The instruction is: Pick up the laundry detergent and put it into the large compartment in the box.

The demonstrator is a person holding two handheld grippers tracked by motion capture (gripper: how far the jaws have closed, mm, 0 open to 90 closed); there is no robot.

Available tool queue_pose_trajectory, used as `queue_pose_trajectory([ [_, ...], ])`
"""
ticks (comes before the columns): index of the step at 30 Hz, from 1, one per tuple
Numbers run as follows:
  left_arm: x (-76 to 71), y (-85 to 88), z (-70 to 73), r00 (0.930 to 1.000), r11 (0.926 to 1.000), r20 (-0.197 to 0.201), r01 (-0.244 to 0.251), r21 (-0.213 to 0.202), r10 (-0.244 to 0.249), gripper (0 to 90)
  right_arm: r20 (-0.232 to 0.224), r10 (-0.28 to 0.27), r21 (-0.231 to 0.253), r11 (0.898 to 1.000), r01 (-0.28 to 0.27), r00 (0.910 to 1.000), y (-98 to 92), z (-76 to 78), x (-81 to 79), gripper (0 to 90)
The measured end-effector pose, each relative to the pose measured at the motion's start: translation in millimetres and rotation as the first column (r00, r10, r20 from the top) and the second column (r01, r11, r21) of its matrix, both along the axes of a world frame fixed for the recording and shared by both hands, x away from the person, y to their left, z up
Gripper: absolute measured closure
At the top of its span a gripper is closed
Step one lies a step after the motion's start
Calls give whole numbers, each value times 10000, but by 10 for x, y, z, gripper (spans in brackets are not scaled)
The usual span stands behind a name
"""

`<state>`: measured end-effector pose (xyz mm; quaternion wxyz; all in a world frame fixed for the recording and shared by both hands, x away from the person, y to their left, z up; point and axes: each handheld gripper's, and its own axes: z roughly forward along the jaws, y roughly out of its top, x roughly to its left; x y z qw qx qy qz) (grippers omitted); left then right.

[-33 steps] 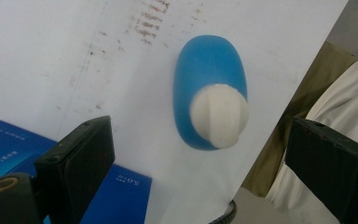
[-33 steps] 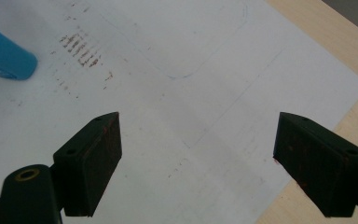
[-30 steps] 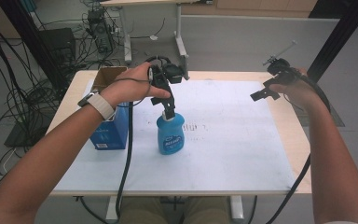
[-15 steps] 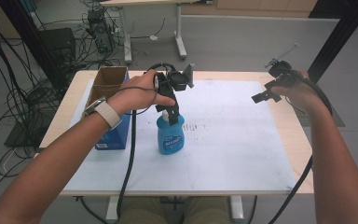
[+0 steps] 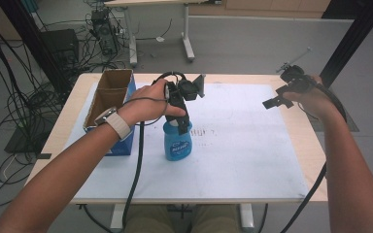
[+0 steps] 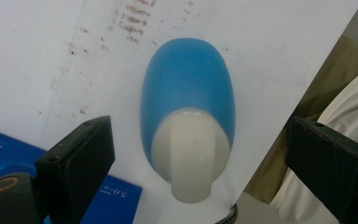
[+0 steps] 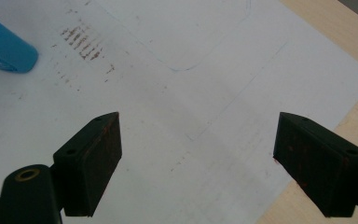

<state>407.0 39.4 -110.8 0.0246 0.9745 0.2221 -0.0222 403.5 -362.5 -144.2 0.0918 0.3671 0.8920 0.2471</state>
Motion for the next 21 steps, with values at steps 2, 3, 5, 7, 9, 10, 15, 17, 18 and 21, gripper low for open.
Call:
queue_pose_trajectory([
  [2, 0, 1, -13, 10000, 10000, -8, -37, -45, 37, 87, -2, 3, -3, 10000, -3, 10000, -1, -1, 0, 152],
  [3, 1, -2, -17, 10000, 10000, -15, -33, -45, 33, 87, -3, 3, 2, 10000, -3, 10000, -3, -1, 0, 152],
  [5, 1, -5, -24, 10000, 10000, -21, -32, -52, 32, 87, 0, 4, 8, 10000, -4, 10000, -4, -2, 0, 152],
  [7, -2, -12, -27, 10000, 10000, 4, -15, -24, 15, 87, -9, 1, 0, 10000, -1, 10000, -4, -2, 3, 152],
  [9, 1, -11, -29, 10000, 10000, 9, 9, -15, -9, 87, -12, 11, 7, 10000, -11, 10000, -4, -4, 6, 152],
  [10, -1, -14, -29, 10000, 10000, 24, 5, 10, -5, 87, -9, 14, 6, 10000, -14, 10000, -4, -6, 7, 152],
  [15, -5, -13, -31, 10000, 10000, 52, -46, -17, 46, 87, -16, 20, 16, 10000, -19, 10000, -2, -9, 11, 152],
  [17, -4, -20, -31, 10000, 10000, 54, -19, 12, 19, 87, -25, 4, 11, 10000, -4, 10000, 0, -6, 10, 152],
  [18, -4, -18, -32, 10000, 10000, 52, -30, -11, 30, 87, -25, 3, 17, 10000, -3, 10000, -1, -5, 10, 152],
  [21, 1, -16, -34, 10000, 10000, 46, -52, -14, 52, 87, -22, -4, 22, 10000, 4, 10000, -4, -4, 9, 152],
])
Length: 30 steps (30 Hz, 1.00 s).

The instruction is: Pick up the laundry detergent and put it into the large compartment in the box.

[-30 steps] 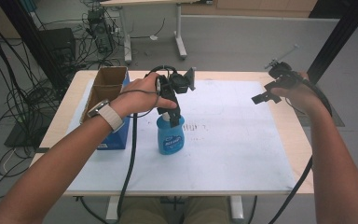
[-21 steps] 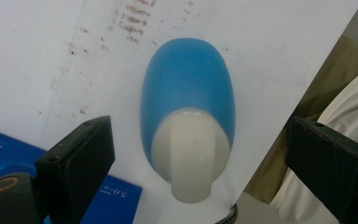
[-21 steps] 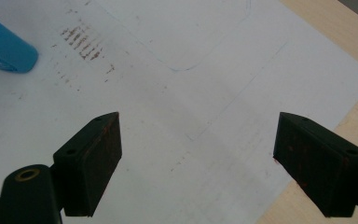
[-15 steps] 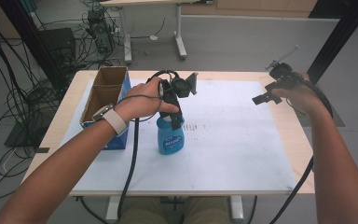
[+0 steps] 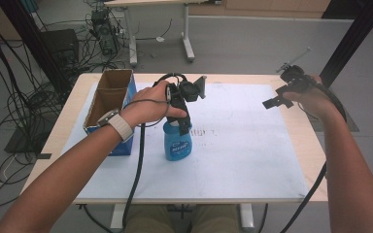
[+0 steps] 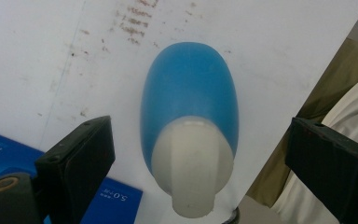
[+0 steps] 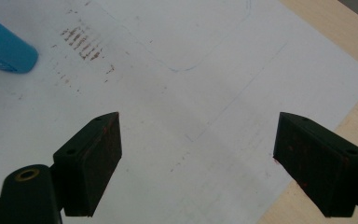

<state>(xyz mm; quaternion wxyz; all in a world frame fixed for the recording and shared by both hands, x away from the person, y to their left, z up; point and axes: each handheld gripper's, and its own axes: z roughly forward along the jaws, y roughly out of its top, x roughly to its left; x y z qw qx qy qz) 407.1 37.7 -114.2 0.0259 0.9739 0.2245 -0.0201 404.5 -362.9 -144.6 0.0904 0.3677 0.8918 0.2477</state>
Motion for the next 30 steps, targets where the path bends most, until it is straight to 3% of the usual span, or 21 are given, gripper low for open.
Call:
queue_pose_trajectory([
  [30, -5, 42, -3, 9999, 9999, 87, -98, -126, 99, 88, 42, 10, -8, 10000, -10, 10000, 3, 12, 3, 152],
])
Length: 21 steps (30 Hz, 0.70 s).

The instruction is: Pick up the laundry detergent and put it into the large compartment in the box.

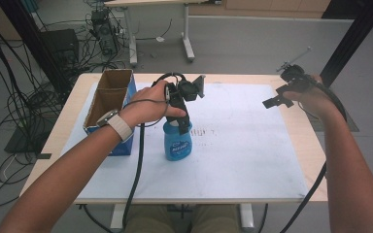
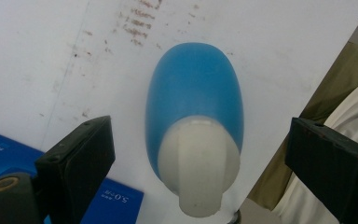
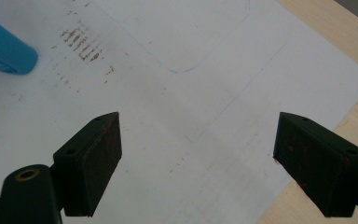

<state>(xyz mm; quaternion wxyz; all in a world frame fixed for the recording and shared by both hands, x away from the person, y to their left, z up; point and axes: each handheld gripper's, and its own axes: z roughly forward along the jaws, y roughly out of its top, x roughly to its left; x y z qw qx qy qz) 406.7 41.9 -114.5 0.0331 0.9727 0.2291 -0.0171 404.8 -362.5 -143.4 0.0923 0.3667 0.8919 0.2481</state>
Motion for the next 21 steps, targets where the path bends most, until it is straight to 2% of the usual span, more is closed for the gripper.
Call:
queue_pose_trajectory([
  [21, 8, -1, -3, 10000, 10000, -11, 42, -33, -42, 88, -39, -57, -5, 10000, 57, 10000, -19, -7, -9, 153],
])
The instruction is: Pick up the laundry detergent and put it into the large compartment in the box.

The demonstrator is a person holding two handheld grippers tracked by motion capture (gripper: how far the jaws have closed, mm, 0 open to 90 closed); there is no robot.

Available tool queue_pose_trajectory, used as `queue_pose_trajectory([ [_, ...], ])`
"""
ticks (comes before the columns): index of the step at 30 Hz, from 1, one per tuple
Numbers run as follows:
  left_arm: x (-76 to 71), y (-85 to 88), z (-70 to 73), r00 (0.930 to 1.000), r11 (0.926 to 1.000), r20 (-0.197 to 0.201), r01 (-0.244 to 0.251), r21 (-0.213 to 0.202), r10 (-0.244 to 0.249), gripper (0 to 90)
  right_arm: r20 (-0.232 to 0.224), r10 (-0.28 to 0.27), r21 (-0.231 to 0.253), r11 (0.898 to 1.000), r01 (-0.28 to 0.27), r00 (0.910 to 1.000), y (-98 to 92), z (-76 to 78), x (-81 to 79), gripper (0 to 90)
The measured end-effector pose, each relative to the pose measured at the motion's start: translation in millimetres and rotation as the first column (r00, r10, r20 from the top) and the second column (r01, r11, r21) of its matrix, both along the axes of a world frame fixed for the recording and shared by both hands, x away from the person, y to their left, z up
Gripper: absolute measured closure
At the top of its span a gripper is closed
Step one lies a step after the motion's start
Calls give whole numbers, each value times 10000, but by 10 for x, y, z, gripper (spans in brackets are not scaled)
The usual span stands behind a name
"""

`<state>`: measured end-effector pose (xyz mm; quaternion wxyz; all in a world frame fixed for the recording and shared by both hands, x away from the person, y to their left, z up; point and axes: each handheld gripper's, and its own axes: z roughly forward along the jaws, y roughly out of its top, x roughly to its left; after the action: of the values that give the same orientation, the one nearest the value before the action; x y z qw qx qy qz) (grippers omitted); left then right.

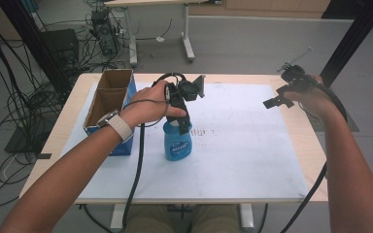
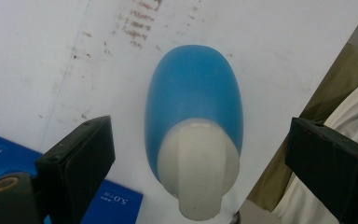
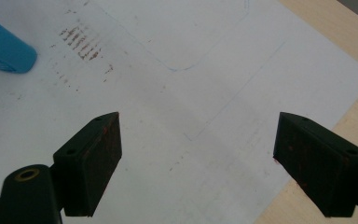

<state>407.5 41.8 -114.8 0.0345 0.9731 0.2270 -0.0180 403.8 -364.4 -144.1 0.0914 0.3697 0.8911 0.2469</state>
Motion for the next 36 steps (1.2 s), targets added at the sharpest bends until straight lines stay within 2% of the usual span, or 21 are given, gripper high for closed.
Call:
queue_pose_trajectory([
  [7, -11, 4, -2, 10000, 10000, 53, -25, 14, 25, 88, 5, -7, 1, 10000, 7, 10000, -12, -5, -4, 153],
  [12, -14, 43, 1, 9999, 9998, 74, -97, -167, 98, 94, 16, -7, 44, 10000, 7, 10000, -10, -10, -1, 152],
  [36, -17, 55, 0, 9999, 9998, 101, -87, -193, 89, 94, 58, -99, 74, 9999, 98, 9999, -20, -13, -6, 146],
])
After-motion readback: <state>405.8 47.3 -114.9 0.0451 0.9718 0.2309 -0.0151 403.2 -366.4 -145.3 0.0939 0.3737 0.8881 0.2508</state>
